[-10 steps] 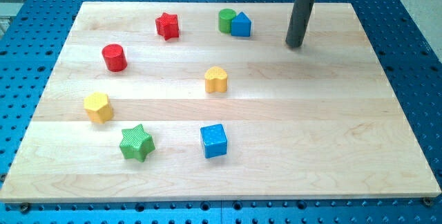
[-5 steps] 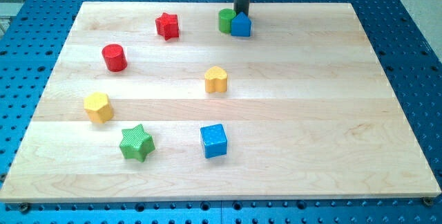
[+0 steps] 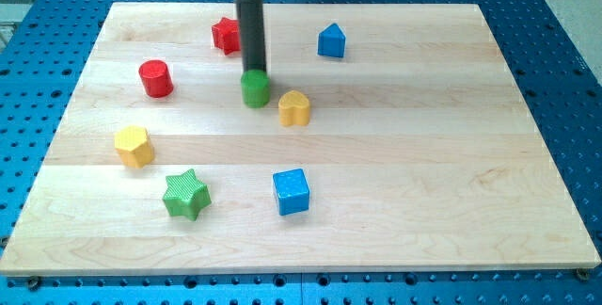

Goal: Move the green circle at the bottom of the yellow heart

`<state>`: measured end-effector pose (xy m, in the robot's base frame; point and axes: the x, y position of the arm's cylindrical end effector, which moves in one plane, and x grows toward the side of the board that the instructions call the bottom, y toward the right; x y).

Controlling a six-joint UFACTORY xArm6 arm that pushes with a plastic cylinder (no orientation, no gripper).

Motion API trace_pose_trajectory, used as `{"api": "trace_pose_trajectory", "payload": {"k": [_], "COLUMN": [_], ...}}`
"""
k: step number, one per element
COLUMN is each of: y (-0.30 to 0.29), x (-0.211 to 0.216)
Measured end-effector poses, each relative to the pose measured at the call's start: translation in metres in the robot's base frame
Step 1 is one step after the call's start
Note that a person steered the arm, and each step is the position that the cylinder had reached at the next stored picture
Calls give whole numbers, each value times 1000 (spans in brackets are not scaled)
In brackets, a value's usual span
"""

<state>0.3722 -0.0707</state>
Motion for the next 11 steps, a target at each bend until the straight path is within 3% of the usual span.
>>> {"api": "trace_pose_trajectory", "payload": {"k": [1, 2, 4, 6, 7, 8, 11], "y": [-10, -10, 13, 51, 46, 25, -5], "x": [2, 29, -19, -19, -10, 39, 73]}}
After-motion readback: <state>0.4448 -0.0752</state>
